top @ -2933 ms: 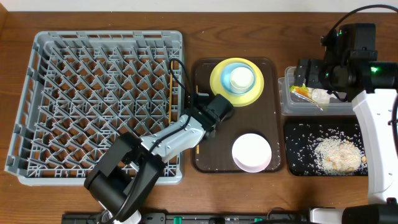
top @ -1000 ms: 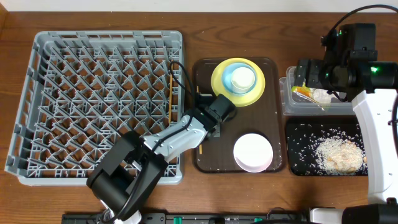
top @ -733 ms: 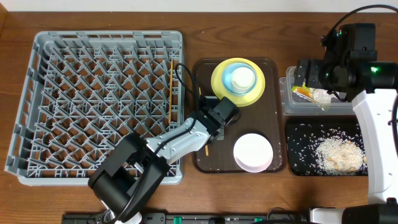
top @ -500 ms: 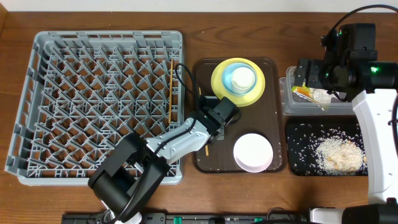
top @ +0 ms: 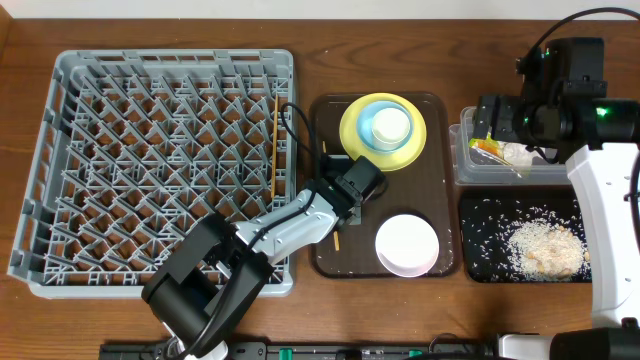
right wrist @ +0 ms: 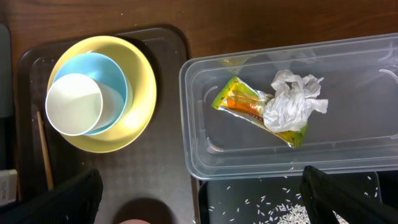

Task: Sort waste into correct bins and load items into the dishwasher rack
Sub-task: 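Carry the chopstick into the dish rack and release it, then move the left gripper to the small white bowl on the brown tray, then grasp the rim of the white bowl with the left gripper, then carry the white bowl into the dish rack and set it down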

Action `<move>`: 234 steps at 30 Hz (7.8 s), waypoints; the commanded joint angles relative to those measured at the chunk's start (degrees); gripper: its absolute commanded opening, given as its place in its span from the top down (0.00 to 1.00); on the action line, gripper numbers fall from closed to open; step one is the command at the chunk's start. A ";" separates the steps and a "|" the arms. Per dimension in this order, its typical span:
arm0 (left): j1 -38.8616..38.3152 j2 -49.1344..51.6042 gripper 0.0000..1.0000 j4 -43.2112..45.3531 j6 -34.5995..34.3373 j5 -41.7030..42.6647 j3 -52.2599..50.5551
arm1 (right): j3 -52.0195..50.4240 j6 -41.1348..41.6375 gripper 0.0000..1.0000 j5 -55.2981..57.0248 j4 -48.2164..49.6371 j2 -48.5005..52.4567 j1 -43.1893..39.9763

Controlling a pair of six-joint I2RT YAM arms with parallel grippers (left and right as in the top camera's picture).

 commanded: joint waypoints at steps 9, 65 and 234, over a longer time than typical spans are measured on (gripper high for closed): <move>-0.02 -5.14 0.94 -1.25 6.19 0.57 1.29 | 0.11 -0.83 0.01 0.13 -0.09 0.24 0.42; 7.93 -31.01 0.58 -18.03 11.17 21.99 3.43 | 0.11 -0.83 0.01 0.11 -0.09 0.24 0.42; 64.89 12.72 0.16 88.26 -54.64 94.07 15.63 | 0.11 -0.81 0.01 0.11 -0.09 0.24 0.42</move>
